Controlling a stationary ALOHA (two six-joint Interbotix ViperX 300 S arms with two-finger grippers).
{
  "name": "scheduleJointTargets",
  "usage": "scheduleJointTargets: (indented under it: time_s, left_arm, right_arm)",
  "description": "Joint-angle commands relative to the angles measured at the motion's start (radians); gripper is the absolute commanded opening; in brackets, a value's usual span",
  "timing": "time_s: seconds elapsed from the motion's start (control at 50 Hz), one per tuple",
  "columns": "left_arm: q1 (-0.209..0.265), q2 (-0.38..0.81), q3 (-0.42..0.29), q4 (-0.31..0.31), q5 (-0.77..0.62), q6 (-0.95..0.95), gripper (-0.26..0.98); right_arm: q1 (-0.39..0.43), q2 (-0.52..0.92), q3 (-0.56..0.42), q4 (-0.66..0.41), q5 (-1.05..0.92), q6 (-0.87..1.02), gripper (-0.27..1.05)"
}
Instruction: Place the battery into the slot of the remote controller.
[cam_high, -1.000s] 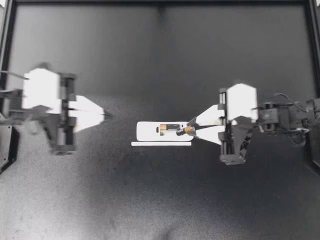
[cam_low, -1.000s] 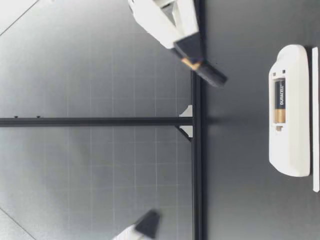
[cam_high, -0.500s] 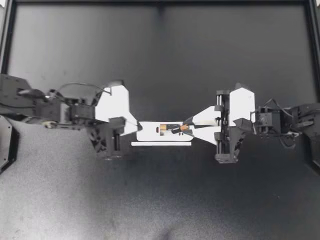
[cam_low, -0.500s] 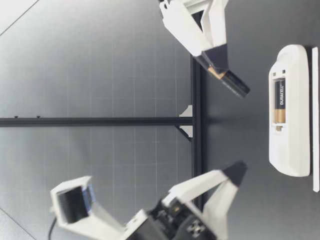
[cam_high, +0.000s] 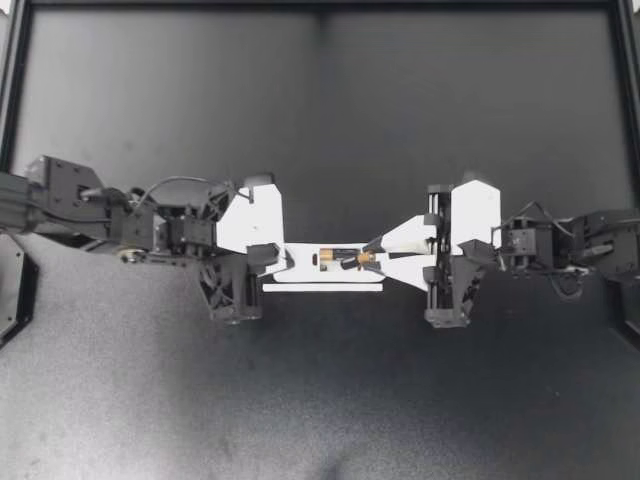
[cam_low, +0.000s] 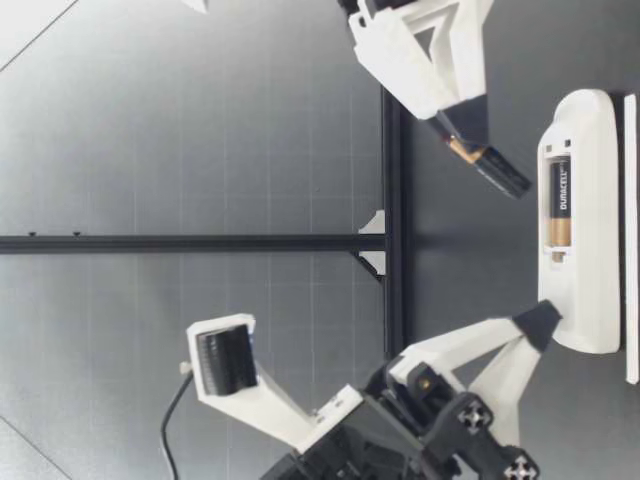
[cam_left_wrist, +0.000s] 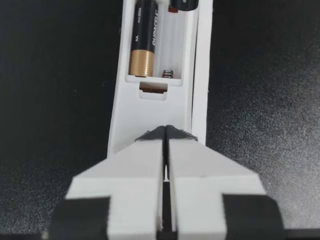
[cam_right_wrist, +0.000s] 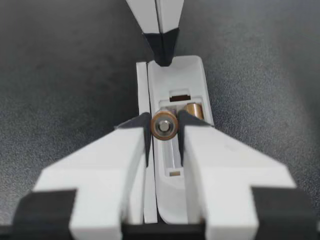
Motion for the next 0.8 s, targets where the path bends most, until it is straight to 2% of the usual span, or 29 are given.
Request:
scheduleJointTargets:
  time_s: [0.0, 0.78]
  left_arm:
    - [0.005, -0.009, -0.017, 0.002, -0.011, -0.002, -0.19]
    - [0.005, -0.011, -0.002, -0.002, -0.002, -0.008, -0.19]
  right_arm:
    - [-0.008, -0.003, -0.021, 0.002, -0.006, -0.002, 0.05]
    - [-0.028, 0.080, -0.086, -0.003, 0.109, -0.005, 0.05]
